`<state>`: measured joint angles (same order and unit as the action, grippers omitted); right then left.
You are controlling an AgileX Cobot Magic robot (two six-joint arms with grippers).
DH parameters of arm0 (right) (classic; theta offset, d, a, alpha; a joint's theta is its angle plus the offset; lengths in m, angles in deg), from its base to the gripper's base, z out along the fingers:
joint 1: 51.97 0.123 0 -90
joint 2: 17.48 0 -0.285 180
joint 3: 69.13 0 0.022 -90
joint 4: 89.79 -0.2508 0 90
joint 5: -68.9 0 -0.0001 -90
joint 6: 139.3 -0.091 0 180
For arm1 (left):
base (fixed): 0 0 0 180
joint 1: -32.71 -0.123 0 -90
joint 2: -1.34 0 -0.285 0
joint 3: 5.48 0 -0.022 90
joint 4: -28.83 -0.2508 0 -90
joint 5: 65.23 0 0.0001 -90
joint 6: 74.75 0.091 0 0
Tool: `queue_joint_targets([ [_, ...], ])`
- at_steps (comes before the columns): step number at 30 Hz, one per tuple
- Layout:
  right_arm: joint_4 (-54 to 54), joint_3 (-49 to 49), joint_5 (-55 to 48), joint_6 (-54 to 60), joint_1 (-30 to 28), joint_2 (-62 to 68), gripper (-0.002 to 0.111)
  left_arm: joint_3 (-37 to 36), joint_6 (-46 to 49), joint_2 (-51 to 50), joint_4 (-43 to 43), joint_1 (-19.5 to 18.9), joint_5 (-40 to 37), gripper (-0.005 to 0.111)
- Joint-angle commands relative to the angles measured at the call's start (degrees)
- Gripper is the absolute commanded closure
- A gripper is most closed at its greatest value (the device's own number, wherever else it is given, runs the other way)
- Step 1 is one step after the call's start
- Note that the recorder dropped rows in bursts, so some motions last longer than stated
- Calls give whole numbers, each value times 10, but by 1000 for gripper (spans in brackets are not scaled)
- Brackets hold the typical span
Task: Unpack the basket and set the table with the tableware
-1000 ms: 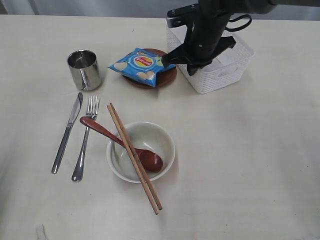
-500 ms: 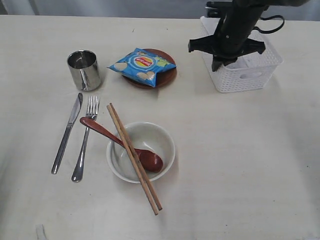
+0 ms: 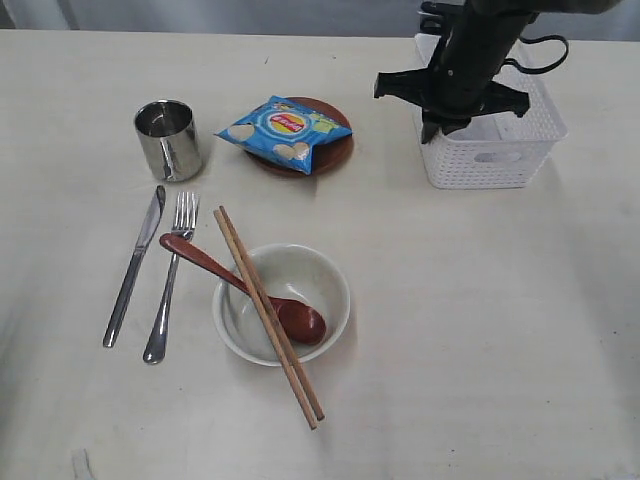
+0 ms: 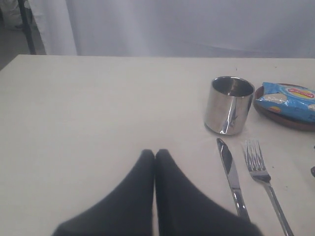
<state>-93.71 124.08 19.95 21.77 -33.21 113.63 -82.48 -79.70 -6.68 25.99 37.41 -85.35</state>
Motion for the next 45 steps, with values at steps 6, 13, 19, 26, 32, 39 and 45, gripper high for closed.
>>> queue_joint_targets([
  [6, -91, -12, 11, -20, 9, 2, 109, -2, 2, 2, -3, -2, 5, 107],
  [13, -91, -12, 14, -43, 9, -30, 109, -2, 2, 2, -3, -2, 5, 107],
  [19, -59, -12, -30, -72, 21, -31, 109, -2, 2, 2, -3, -2, 5, 107],
  [26, -30, -12, -20, -103, 42, -23, 109, -2, 2, 2, -3, -2, 5, 107],
  [32, -6, -12, -26, -102, 42, -23, 109, -2, 2, 2, -3, -2, 5, 107],
  [39, -8, -12, -19, -102, 42, -23, 79, -2, 2, 2, -3, -2, 5, 107],
  [45, -8, -12, -15, -89, 42, -23, 47, -2, 2, 2, -3, -2, 5, 107],
])
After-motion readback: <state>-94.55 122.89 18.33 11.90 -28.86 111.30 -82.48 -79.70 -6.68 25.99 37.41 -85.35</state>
